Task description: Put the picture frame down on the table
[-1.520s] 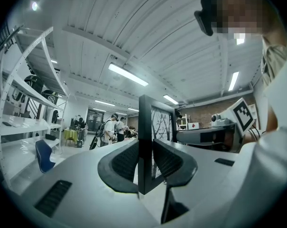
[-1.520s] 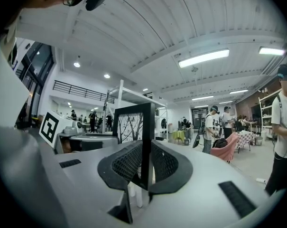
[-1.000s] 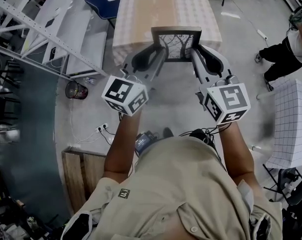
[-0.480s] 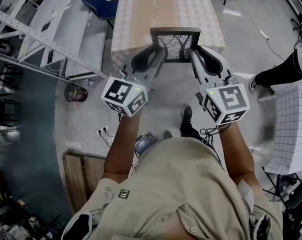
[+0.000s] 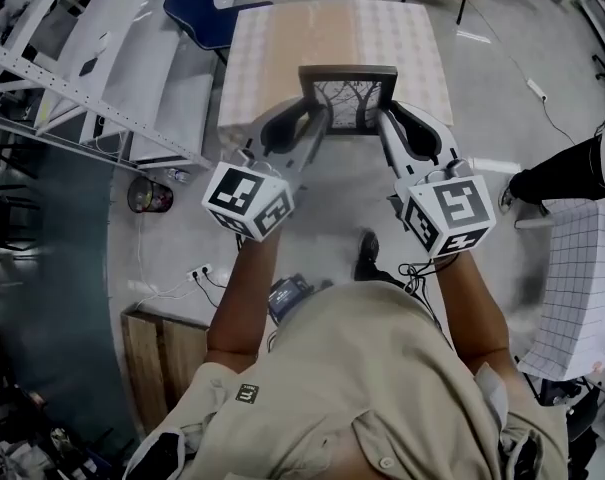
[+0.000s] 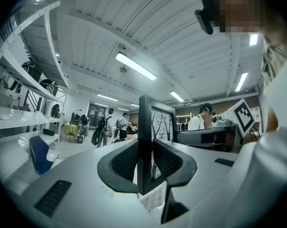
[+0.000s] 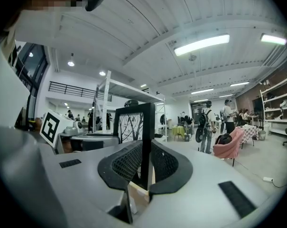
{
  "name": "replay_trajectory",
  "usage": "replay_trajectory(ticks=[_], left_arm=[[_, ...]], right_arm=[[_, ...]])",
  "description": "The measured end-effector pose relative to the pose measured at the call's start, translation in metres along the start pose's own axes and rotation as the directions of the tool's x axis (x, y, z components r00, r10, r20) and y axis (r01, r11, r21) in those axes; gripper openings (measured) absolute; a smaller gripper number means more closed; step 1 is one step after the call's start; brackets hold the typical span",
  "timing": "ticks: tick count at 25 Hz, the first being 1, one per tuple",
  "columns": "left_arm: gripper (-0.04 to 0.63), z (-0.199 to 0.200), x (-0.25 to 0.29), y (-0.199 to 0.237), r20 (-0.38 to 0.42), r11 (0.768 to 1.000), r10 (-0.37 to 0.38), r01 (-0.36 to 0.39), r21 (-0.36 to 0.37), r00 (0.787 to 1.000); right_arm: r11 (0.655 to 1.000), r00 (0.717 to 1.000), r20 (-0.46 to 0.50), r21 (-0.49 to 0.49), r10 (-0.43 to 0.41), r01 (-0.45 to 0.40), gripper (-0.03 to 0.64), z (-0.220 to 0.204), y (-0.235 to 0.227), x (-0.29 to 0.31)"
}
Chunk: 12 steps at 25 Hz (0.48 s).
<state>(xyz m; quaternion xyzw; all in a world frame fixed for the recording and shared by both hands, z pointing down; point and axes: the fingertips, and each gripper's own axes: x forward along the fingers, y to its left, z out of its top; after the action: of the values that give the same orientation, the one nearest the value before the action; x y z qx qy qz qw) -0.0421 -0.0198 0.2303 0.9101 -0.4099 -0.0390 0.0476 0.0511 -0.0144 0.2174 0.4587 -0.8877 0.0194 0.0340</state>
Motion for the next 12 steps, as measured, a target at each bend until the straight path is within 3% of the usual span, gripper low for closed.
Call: replay_trajectory(ticks=[12], left_arm=[[0.094,-0.001,0.082,0.028,-0.002,0.998,0.067,-0.067,0.002,0.998]], right_arm=[[0.998,0.998,0.010,0.016,0.064,-0.064,0.063,0.003,-0.078,0.051]])
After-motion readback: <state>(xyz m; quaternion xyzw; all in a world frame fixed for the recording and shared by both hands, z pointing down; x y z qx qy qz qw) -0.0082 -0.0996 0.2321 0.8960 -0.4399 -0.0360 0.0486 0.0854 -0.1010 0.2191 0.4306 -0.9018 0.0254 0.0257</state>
